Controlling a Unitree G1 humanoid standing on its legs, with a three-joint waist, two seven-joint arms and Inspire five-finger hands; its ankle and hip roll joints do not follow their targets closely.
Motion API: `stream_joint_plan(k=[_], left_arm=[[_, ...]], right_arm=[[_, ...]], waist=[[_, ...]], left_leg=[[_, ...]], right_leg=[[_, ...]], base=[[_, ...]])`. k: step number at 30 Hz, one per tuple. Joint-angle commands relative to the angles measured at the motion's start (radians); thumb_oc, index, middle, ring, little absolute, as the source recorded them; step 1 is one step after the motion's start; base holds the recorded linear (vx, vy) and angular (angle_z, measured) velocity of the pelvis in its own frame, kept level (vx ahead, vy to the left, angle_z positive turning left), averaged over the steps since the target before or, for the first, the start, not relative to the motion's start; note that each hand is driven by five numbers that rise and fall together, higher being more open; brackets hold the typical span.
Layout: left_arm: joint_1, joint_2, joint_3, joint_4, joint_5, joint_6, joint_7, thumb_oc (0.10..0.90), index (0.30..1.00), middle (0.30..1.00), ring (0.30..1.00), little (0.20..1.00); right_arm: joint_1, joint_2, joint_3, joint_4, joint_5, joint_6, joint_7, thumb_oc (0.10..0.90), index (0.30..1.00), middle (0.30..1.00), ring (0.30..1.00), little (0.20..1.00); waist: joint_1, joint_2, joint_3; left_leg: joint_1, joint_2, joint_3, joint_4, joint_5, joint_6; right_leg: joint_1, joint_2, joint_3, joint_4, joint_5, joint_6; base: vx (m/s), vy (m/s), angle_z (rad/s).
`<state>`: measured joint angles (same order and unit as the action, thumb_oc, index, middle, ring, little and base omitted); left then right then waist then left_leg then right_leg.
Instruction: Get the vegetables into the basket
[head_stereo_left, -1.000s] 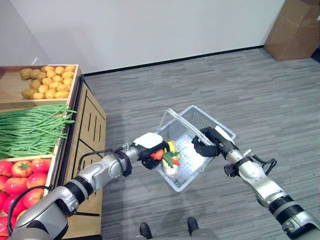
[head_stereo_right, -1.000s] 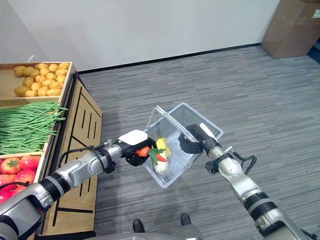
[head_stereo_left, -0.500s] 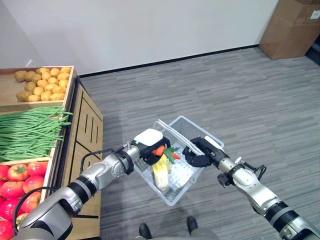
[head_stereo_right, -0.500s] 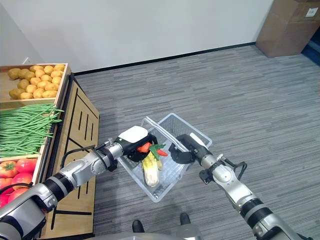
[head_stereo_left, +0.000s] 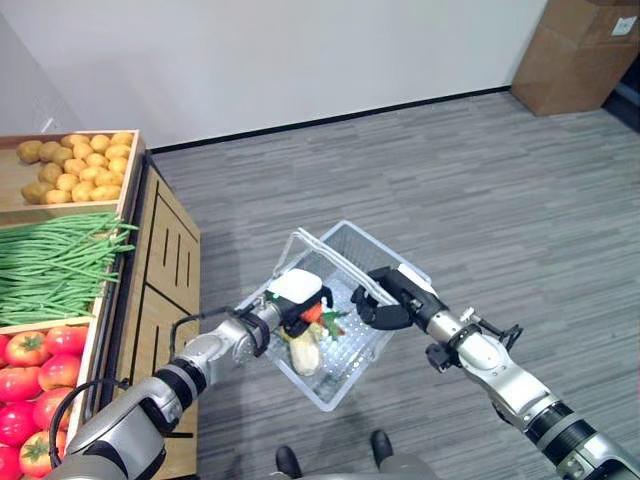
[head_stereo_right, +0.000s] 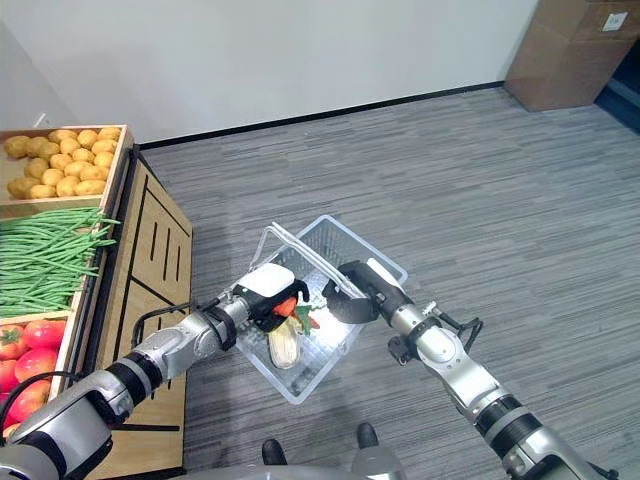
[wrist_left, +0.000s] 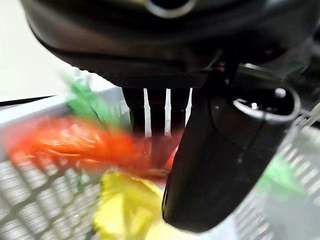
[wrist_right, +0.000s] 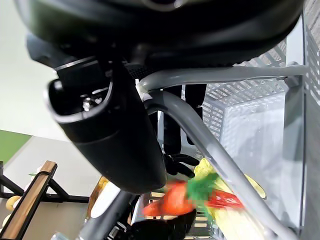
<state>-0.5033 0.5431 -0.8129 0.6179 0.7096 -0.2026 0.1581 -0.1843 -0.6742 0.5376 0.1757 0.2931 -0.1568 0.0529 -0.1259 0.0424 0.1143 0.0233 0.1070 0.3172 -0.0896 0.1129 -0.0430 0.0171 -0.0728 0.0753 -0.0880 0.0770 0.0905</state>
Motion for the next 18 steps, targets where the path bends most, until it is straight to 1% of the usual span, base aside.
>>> stream_joint_plan(k=[1,4,7,10,11,13,15,17,18], left_arm=[[-0.109,-0.008,0.022,0.041,0.019,0.011,0.096,0.900,1.000,1.000,1.000,1.000],[-0.101,-0.017,0.039,0.034,0.021,0.024,0.103,0.900,1.000,1.000,1.000,1.000],[-0.092,-0.015,0.049,-0.010,0.010,0.019,0.099,0.900,1.000,1.000,1.000,1.000],[-0.078,-0.003,0.049,-0.137,-0.075,-0.022,0.057,0.900,1.000,1.000,1.000,1.000],[-0.078,-0.001,0.050,-0.154,-0.088,-0.026,0.052,0.900,1.000,1.000,1.000,1.000],[-0.060,0.034,0.073,-0.190,-0.130,-0.053,0.052,0.900,1.000,1.000,1.000,1.000],[-0.037,0.064,0.088,-0.270,-0.187,-0.082,0.040,0.900,1.000,1.000,1.000,1.000],[-0.024,0.082,0.095,-0.305,-0.211,-0.090,0.025,0.900,1.000,1.000,1.000,1.000],[0.001,0.114,0.107,-0.381,-0.265,-0.115,-0.003,0.900,1.000,1.000,1.000,1.000]], right_arm=[[-0.137,0.047,-0.070,-0.187,0.092,-0.166,-0.049,0.400,0.300,0.300,0.300,0.300],[-0.133,0.046,-0.077,-0.182,0.070,-0.161,-0.061,0.400,0.300,0.300,0.300,0.300],[-0.128,0.051,-0.091,-0.178,0.054,-0.159,-0.074,0.400,0.300,0.300,0.300,0.300],[-0.112,0.050,-0.119,-0.150,0.029,-0.151,-0.083,0.400,0.300,0.300,0.300,0.300],[-0.111,0.051,-0.122,-0.144,0.026,-0.151,-0.087,0.400,0.300,0.300,0.300,0.300],[-0.104,0.049,-0.136,-0.134,0.027,-0.154,-0.089,0.400,0.300,0.300,0.300,0.300],[-0.095,0.051,-0.153,-0.111,0.023,-0.159,-0.097,0.400,0.300,0.300,0.300,0.300],[-0.092,0.052,-0.159,-0.103,0.016,-0.162,-0.102,0.400,0.300,0.300,0.300,0.300],[-0.086,0.049,-0.177,-0.091,0.001,-0.167,-0.109,0.400,0.300,0.300,0.300,0.300]], waist=[[0.015,-0.036,-0.087],[0.019,-0.037,-0.086],[0.024,-0.040,-0.087],[0.034,-0.046,-0.094],[0.034,-0.048,-0.095],[0.040,-0.047,-0.095],[0.046,-0.047,-0.095],[0.047,-0.048,-0.095],[0.052,-0.048,-0.095]], left_leg=[[0.074,0.041,-0.031,0.002,-0.085,-0.053],[0.075,0.039,-0.037,0.002,-0.087,-0.051],[0.074,0.036,-0.044,0.002,-0.087,-0.049],[0.071,0.033,-0.060,0.002,-0.089,-0.046],[0.070,0.032,-0.063,0.002,-0.089,-0.045],[0.069,0.032,-0.067,0.002,-0.088,-0.045],[0.068,0.030,-0.072,0.002,-0.088,-0.044],[0.068,0.029,-0.074,0.002,-0.088,-0.044],[0.066,0.028,-0.080,0.002,-0.088,-0.043]], right_leg=[[-0.005,-0.027,-0.016,0.001,-0.026,0.054],[0.000,-0.030,-0.024,0.001,-0.027,0.052],[0.003,-0.032,-0.028,0.001,-0.028,0.052],[0.012,-0.037,-0.042,0.001,-0.031,0.052],[0.012,-0.037,-0.043,0.001,-0.031,0.052],[0.014,-0.038,-0.046,0.001,-0.032,0.052],[0.017,-0.039,-0.050,0.001,-0.032,0.052],[0.018,-0.040,-0.052,0.001,-0.032,0.052],[0.019,-0.041,-0.057,0.001,-0.032,0.052]], base=[[0.00,0.000,0.00],[0.00,0.000,0.00],[0.00,0.001,0.01],[0.01,0.007,0.05],[0.00,0.005,0.11],[0.00,0.007,0.14],[0.00,0.004,0.03],[0.00,0.000,0.00],[-0.01,0.003,0.03]])
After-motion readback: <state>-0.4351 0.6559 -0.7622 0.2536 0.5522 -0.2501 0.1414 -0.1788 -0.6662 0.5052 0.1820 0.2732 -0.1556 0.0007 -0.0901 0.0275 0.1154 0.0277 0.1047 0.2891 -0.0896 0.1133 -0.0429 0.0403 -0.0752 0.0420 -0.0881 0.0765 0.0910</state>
